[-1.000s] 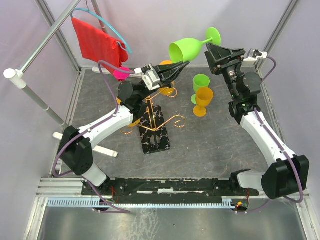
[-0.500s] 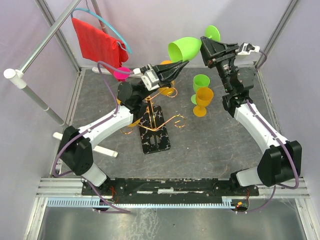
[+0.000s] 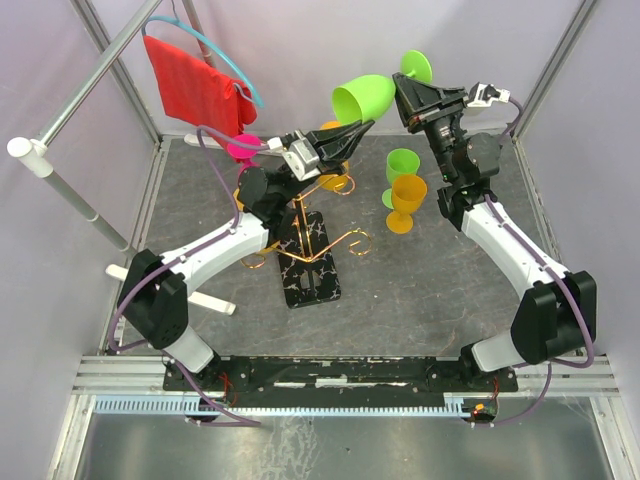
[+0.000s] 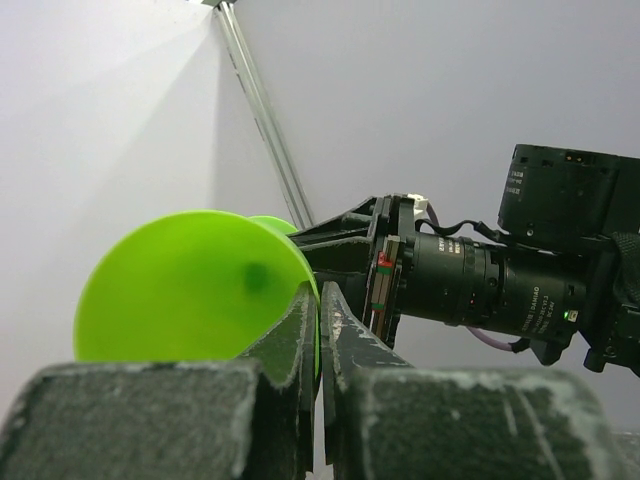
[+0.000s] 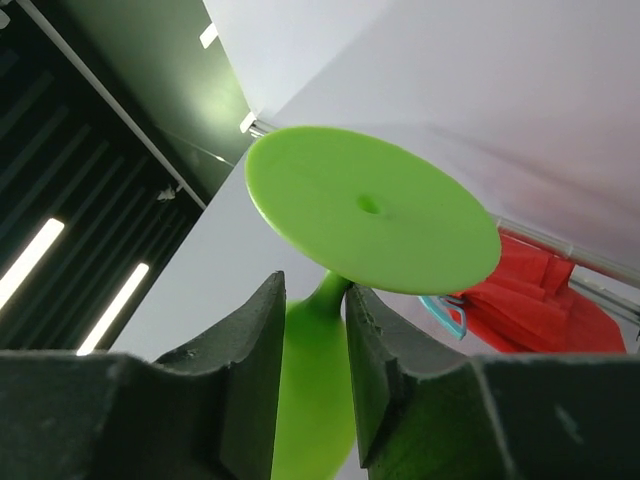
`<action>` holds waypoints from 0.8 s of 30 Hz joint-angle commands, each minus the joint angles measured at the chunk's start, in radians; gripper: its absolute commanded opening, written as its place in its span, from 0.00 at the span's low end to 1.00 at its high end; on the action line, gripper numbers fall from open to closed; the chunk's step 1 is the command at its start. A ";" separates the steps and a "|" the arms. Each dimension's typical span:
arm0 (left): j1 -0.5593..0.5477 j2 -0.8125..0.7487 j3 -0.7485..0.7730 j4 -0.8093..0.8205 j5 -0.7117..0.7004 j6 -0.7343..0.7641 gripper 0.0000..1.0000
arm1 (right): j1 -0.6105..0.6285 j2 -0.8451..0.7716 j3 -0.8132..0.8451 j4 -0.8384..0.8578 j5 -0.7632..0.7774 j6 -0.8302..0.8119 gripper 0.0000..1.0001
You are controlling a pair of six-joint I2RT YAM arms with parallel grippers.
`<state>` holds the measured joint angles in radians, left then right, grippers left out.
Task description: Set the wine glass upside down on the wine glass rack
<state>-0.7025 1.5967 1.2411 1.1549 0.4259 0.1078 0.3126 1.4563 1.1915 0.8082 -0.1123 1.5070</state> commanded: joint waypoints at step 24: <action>-0.006 -0.148 -0.075 -0.232 0.032 0.059 0.99 | 0.002 -0.038 0.174 -0.145 0.054 -0.363 0.00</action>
<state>-0.7074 1.5242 1.1229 1.0302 0.4450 0.1150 0.3248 1.4628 1.3006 0.7151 -0.0883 1.2968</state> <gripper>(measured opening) 0.990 0.216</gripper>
